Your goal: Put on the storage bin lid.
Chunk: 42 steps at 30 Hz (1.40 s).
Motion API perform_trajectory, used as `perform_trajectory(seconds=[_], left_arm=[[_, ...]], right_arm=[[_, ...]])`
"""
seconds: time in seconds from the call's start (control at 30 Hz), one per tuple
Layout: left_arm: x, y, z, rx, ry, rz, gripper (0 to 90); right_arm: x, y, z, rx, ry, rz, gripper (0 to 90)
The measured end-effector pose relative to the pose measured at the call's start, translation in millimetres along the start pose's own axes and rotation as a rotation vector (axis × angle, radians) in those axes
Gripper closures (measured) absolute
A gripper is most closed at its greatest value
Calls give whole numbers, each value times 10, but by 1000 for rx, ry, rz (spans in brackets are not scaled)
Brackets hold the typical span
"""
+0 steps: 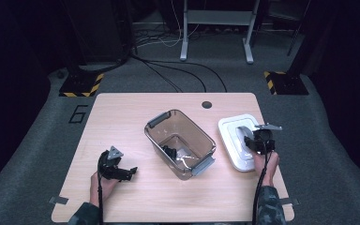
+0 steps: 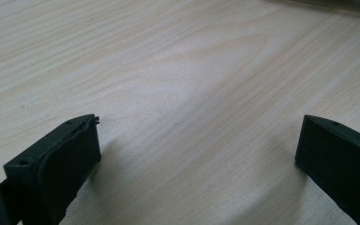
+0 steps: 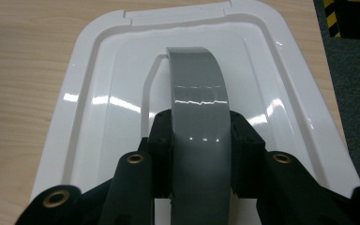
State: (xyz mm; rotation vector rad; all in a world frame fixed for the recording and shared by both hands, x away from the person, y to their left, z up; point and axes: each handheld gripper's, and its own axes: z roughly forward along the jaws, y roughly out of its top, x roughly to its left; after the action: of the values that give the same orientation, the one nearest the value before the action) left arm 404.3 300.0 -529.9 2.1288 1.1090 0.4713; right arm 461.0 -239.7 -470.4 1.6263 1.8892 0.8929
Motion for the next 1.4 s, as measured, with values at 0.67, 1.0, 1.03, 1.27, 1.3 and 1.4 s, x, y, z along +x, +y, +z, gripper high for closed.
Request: perform_trajectory(seconds=[0.67,1.0,1.03,1.27,1.3,1.4], left_arm=[[-1,3,0,1,-1,-6,1],[-2,1,2,-4,0,-7,3],[-2,1,2,-4,0,-7,3],[-2,1,2,-4,0,-7,4],[-2,1,2,-4,0,-7,4],[-2,1,2,-4,0,-7,3]], right_arm=[[126,342,-246,-33,31,-65,668],[176,530,-399,-58,36,-83,668],[179,548,-413,-61,36,-90,668],[222,659,-514,-84,43,-100,667],[228,668,-525,-88,45,-98,668],[247,703,-559,-95,52,-98,668]])
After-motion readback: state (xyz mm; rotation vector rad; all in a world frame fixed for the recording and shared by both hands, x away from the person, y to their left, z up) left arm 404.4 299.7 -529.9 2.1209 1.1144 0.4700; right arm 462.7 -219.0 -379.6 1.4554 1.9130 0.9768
